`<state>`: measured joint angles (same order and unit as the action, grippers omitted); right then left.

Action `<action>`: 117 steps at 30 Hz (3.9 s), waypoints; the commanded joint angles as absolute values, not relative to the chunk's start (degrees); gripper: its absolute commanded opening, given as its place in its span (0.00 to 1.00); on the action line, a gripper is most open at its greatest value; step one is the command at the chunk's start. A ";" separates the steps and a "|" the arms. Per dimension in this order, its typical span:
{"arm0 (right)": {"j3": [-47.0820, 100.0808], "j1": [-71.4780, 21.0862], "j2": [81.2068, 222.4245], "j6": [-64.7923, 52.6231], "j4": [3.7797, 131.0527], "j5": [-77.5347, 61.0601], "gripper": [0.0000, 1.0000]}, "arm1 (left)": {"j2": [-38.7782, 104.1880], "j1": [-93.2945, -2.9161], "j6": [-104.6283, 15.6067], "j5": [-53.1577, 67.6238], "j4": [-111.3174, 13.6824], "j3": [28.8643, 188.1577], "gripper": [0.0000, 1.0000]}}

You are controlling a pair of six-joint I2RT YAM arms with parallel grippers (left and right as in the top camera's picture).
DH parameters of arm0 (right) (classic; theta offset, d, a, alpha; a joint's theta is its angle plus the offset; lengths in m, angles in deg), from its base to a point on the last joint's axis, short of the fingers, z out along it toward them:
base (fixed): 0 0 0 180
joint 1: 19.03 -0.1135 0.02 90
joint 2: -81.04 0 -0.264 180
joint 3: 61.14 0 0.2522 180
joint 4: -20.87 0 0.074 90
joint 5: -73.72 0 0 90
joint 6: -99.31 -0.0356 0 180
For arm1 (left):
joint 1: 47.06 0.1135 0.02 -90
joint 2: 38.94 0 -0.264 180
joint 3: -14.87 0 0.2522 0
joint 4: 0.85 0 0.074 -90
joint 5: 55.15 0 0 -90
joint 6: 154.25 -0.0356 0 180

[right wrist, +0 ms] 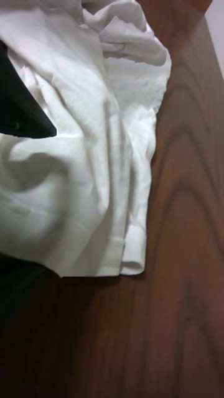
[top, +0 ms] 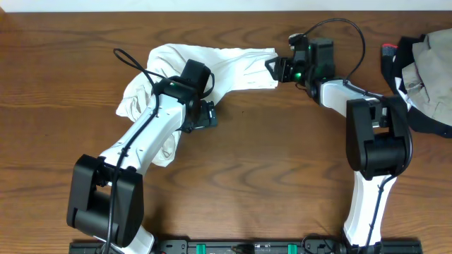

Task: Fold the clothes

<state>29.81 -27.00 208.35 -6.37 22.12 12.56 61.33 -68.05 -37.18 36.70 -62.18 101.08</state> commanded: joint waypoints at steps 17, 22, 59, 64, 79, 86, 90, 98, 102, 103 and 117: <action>30.64 -28.88 208.85 -5.82 21.53 7.90 0.49 | 61.13 -67.85 -36.72 35.60 -62.25 100.71 0.98; 30.64 -28.86 209.64 -6.33 21.37 7.95 0.24 | 61.13 -67.85 -36.70 33.13 -62.01 100.71 0.98; 30.64 -28.64 209.79 -6.48 24.85 7.95 0.01 | 61.15 -67.53 -32.19 37.26 -68.72 96.12 0.98; 30.64 -28.62 209.79 -6.48 25.51 7.95 0.01 | 61.15 -66.98 -32.26 37.46 -66.10 91.94 0.98; 30.64 -28.46 209.79 -6.48 26.75 7.95 0.01 | 61.15 -66.04 -34.82 36.72 -62.01 89.26 0.82; 30.64 -28.22 209.38 -6.48 26.97 7.95 0.01 | 61.15 -66.04 -36.37 36.83 -61.13 88.75 0.37; 30.64 -26.76 206.60 -6.50 28.26 8.30 0.01 | 61.00 -66.02 -37.64 37.99 -60.78 90.02 0.06; 30.64 -23.79 196.46 -6.00 38.53 8.41 0.01 | 55.73 -66.04 -37.70 38.53 -62.31 93.47 0.06; 30.64 -23.26 190.64 -6.02 43.56 8.60 0.01 | 49.41 -66.02 -38.12 38.55 -63.36 93.50 0.06; 30.64 -23.26 188.44 -6.02 45.53 8.73 0.01 | 47.08 -66.02 -38.12 38.55 -63.69 93.50 0.06; 30.64 -19.96 167.21 -5.41 64.43 7.03 0.01 | 25.04 -65.97 -38.01 42.38 -68.26 93.50 0.06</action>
<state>29.81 -21.99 171.74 -6.26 63.19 7.95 28.37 -66.28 -37.31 39.93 -67.67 92.23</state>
